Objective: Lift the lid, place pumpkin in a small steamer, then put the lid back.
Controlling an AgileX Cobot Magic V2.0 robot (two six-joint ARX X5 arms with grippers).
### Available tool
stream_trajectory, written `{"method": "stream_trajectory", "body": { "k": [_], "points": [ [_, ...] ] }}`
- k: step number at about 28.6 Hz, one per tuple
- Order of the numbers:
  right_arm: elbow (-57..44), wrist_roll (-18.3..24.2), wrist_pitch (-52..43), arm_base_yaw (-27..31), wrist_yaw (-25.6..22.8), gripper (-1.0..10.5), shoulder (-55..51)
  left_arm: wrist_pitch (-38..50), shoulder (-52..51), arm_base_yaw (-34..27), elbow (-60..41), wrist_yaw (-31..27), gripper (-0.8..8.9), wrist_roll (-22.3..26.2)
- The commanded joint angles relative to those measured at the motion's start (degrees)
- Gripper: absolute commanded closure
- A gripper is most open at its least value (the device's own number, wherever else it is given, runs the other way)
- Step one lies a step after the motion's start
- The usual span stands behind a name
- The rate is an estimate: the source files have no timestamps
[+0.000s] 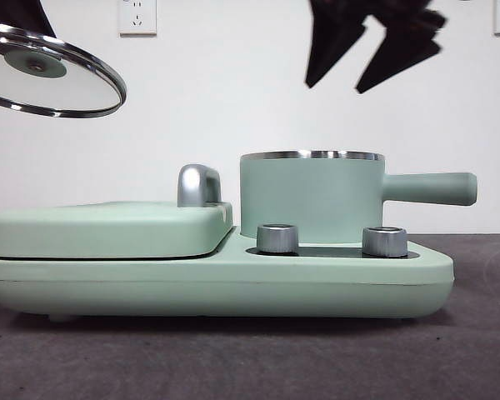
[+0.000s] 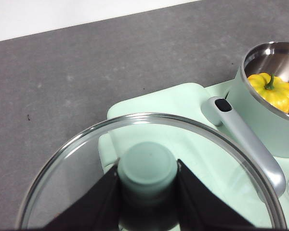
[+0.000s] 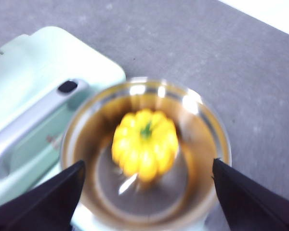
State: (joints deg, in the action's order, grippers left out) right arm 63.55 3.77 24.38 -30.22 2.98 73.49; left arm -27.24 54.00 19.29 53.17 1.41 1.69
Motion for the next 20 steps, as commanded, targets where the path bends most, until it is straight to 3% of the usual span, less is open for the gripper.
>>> {"method": "stream_trajectory", "body": {
  "k": [1, 5, 11, 15, 20],
  "points": [
    [-7.2, -2.3, -3.4, -0.4, -0.1, 5.4, -6.0, 1.6, -0.1, 0.2, 0.9, 0.1, 8.04, -0.5],
    [-19.0, -2.3, -6.0, -0.4, -0.1, 5.6, -18.6, 1.7, -0.1, 0.6, 0.9, 0.1, 8.03, -0.5],
    [-26.5, -2.3, -5.5, -0.4, -0.5, 5.9, -31.8, 3.1, 0.0, 1.9, 0.9, 1.7, 8.03, -0.5],
    [-28.0, -3.1, 0.9, -0.4, -3.3, 5.9, -39.7, 5.6, 0.7, 4.5, 0.9, 2.9, 8.03, -0.5],
    [-28.0, -5.3, 11.1, -0.4, -3.2, 5.9, -45.5, 10.8, 3.9, 9.6, 0.9, 3.1, 8.03, -1.1]
  ]
}}
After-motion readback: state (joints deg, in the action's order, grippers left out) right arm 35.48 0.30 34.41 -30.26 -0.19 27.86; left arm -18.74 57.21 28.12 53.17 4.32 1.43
